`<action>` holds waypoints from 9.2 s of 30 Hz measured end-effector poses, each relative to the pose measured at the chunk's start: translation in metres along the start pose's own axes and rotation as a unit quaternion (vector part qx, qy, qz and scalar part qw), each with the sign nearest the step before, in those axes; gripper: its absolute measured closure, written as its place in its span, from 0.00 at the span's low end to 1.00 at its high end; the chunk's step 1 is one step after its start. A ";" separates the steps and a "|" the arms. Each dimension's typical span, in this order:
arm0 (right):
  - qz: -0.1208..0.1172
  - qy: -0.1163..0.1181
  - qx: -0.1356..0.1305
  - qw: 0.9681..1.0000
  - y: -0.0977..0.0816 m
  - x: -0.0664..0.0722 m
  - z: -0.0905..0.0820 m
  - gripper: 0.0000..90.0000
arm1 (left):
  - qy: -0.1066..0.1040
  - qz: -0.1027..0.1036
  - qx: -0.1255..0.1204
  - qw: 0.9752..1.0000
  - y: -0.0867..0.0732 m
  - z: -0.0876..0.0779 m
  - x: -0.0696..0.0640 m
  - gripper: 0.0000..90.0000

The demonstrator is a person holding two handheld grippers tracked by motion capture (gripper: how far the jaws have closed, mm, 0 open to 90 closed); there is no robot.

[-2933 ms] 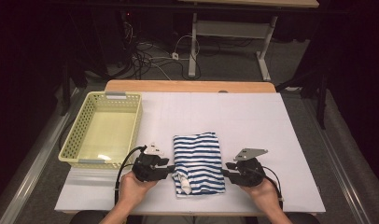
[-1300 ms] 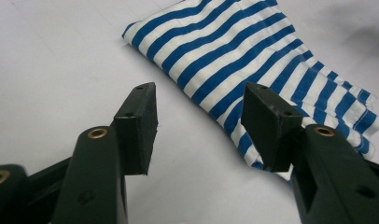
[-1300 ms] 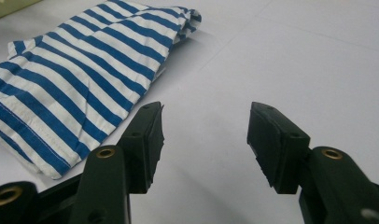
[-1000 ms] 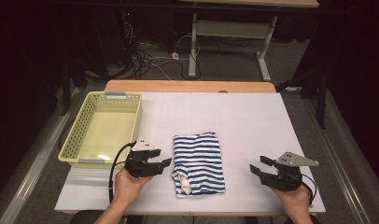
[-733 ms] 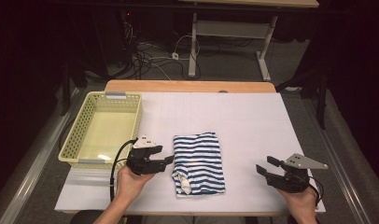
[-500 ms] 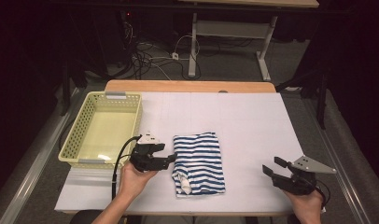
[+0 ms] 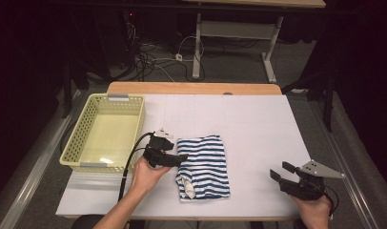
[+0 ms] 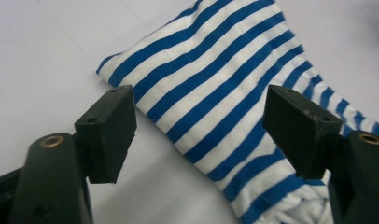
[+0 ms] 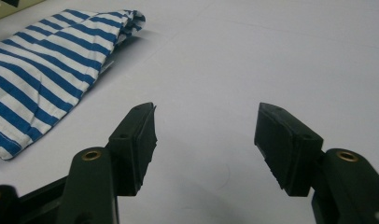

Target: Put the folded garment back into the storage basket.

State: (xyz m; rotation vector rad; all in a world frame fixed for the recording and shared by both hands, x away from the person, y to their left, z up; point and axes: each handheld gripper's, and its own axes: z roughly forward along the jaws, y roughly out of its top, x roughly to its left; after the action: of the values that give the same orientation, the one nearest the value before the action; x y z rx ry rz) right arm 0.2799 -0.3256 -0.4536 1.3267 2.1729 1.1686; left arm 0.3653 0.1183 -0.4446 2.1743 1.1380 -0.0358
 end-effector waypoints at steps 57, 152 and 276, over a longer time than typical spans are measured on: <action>-0.009 0.003 0.007 1.000 0.000 0.001 0.003 0.45 | -0.017 0.016 0.050 0.998 0.028 0.028 -0.020 0.83; -0.003 0.009 0.016 1.000 0.004 -0.001 0.011 0.44 | 0.068 -0.044 -0.046 0.996 0.049 -0.178 0.068 0.83; -0.003 0.009 0.023 1.000 0.003 -0.001 0.013 0.44 | 0.219 -0.204 0.109 0.948 -0.019 -0.101 0.206 0.89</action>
State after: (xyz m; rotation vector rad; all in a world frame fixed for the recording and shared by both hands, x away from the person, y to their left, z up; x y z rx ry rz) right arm 0.2909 -0.3196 -0.4590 1.3338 2.2279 1.1387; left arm 0.4512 0.3315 -0.4421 2.1528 1.9068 0.1544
